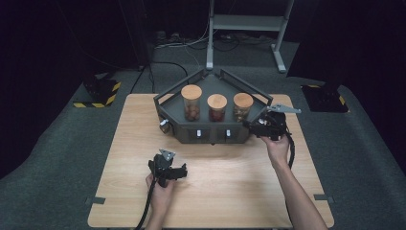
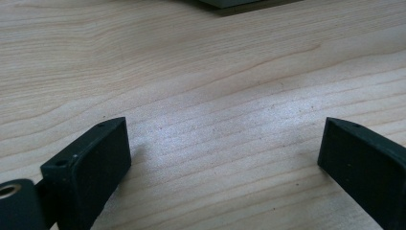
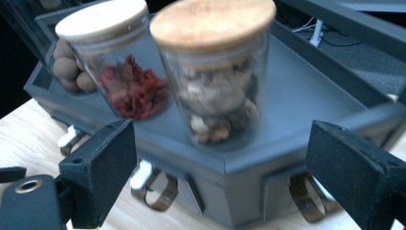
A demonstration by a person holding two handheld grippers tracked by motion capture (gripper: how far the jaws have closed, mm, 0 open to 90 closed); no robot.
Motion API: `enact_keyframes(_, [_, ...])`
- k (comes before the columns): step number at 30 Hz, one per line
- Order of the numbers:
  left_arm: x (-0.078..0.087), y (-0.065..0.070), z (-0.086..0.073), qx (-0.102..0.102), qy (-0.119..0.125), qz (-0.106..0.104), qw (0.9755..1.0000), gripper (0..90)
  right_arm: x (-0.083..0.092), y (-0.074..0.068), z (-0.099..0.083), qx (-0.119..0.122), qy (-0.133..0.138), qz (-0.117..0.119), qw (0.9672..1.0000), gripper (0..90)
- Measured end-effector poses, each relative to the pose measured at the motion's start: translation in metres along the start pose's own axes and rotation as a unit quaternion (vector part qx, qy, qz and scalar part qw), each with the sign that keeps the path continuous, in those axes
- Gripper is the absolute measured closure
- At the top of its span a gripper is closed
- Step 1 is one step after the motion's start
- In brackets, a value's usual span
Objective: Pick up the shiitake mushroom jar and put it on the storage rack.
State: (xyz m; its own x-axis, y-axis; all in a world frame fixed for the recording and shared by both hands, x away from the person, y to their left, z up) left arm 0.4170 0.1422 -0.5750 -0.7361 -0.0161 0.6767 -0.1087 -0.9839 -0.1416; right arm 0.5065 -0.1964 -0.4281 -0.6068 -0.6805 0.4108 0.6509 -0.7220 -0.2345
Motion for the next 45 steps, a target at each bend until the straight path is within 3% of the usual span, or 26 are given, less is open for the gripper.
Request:
enact_keyframes(6, [0.0, 0.0, 0.0, 0.0, 0.0, 0.0, 1.0, 4.2, 0.012, 0.005, -0.013, -0.006, 0.003, -0.001, 1.0, 10.5])
enact_keyframes(26, [0.0, 0.0, 0.0, 0.0, 0.0, 0.0, 1.0, 4.2, 0.033, 0.003, -0.026, 0.01, 0.013, -0.006, 0.9998, 10.9])
enact_keyframes(33, [0.0, 0.0, 0.0, 0.0, 0.0, -0.002, 1.0, 3.8, 0.046, 0.005, -0.028, 0.011, 0.017, -0.019, 0.9996, 11.1])
enact_keyframes(45, [0.0, 0.0, 0.0, 0.0, 0.0, -0.002, 1.0, 3.9, 0.068, 0.003, -0.047, 0.017, 0.023, -0.022, 0.9993, 11.2])
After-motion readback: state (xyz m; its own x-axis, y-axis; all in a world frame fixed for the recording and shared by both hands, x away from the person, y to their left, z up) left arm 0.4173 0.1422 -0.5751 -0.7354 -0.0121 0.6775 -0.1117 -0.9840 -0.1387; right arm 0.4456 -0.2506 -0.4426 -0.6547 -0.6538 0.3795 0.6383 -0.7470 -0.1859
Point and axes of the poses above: each handheld gripper's, and its own axes: x roughly backward along the jaws, z roughly out of its top, y roughly to its right, the point moved 4 cm from there along -x, roughly forward along the jaws, and after that the axes turned 11 degrees about z, right-handed, at the moved point
